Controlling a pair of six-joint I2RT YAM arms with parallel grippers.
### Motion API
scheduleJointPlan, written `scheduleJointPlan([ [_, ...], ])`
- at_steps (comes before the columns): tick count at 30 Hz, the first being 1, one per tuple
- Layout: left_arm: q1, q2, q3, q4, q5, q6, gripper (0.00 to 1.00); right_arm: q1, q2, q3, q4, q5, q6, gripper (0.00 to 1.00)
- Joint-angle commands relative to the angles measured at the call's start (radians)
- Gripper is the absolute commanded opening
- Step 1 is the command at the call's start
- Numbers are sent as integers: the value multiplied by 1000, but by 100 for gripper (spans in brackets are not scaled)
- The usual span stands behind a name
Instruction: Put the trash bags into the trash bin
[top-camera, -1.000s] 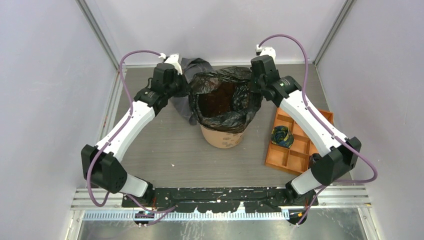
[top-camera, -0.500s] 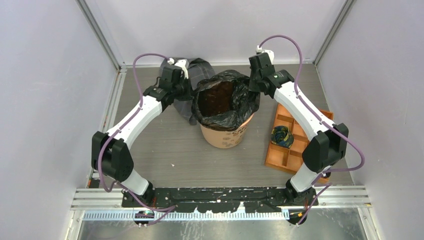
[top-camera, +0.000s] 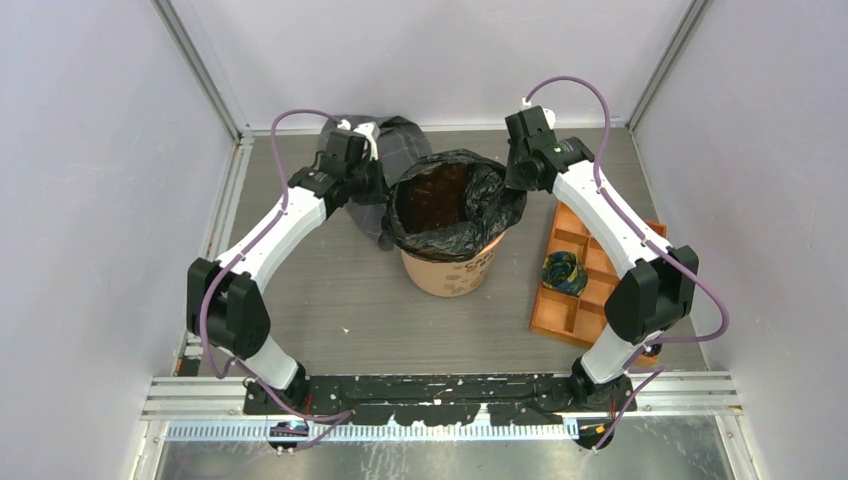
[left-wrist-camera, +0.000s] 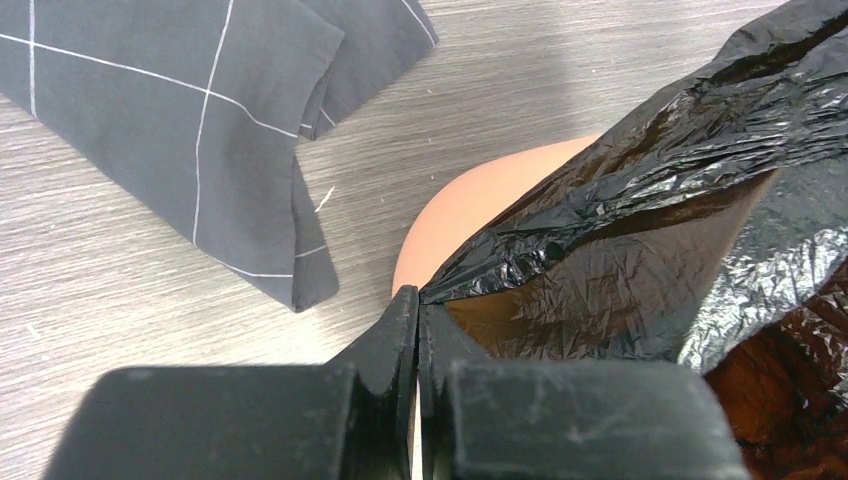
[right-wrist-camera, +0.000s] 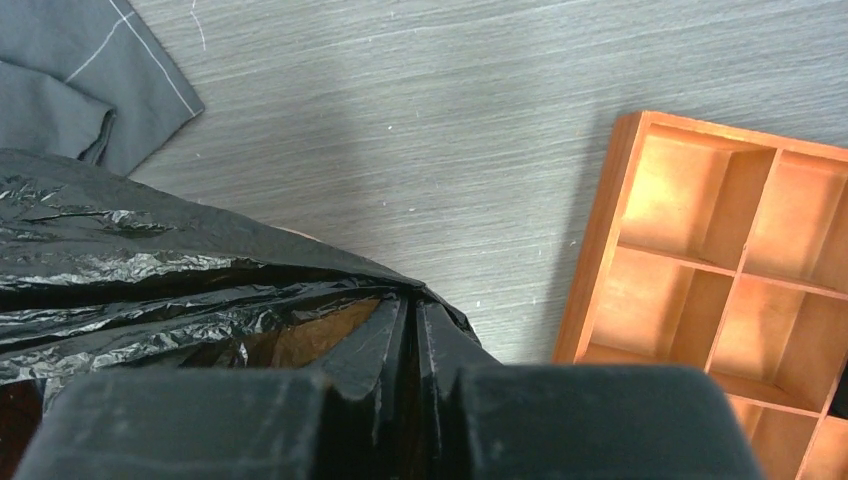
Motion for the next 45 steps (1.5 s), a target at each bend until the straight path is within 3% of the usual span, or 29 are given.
scheduleJointPlan([
  [1, 9, 18, 49, -26, 33, -10, 1, -6, -22, 30, -28, -42, -7, 15],
  [18, 10, 24, 0, -42, 62, -16, 1, -7, -118, -38, -25, -59, -5, 35],
  [28, 10, 17, -29, -18, 74, -33, 0, -10, -260, -82, -5, -79, 25, 56],
  [36, 10, 17, -32, -13, 82, -37, 0, -14, -395, -125, 11, -146, 84, 60],
  [41, 10, 16, -33, -8, 85, -39, 1, -8, -468, -200, 52, -342, 135, 64],
  [45, 10, 17, -37, -4, 86, -42, 1, 30, -515, -248, 61, -321, 155, 64],
])
